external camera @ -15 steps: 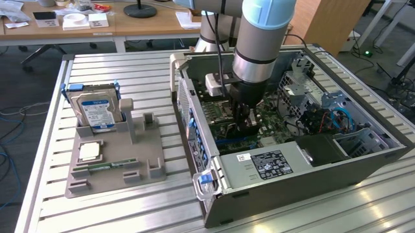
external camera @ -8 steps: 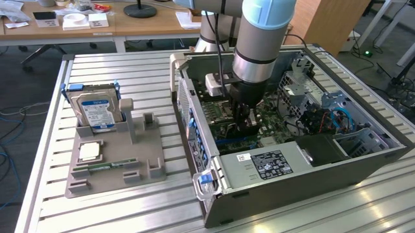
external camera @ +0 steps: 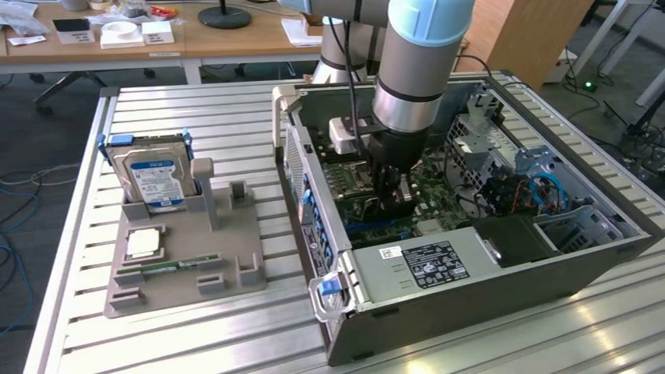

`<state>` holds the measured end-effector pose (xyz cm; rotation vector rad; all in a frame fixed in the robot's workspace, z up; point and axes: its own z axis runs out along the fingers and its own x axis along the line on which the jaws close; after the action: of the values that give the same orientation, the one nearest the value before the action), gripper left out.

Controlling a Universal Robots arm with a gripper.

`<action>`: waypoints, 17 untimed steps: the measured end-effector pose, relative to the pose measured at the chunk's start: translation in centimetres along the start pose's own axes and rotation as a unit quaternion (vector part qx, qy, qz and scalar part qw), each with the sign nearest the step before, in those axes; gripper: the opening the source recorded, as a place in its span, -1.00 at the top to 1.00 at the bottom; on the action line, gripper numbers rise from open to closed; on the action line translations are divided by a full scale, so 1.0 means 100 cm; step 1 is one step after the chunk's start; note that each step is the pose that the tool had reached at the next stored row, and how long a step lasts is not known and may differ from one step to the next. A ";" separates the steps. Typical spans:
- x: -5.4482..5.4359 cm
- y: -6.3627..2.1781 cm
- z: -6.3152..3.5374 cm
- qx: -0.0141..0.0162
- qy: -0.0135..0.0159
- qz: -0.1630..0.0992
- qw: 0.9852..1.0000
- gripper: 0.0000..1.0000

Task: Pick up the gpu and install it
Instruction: 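Insert the gpu into the slot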

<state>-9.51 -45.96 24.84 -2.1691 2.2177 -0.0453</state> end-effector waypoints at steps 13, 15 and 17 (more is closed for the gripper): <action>0.000 0.0000 0.0004 0.000 -0.001 -0.017 1.000 0.47; 0.000 0.0000 0.0004 0.000 -0.001 -0.019 1.000 0.47; 0.000 0.0001 0.0016 0.000 -0.001 -0.020 1.000 0.47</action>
<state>-9.51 -45.93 24.68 -2.2120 2.1736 -0.0438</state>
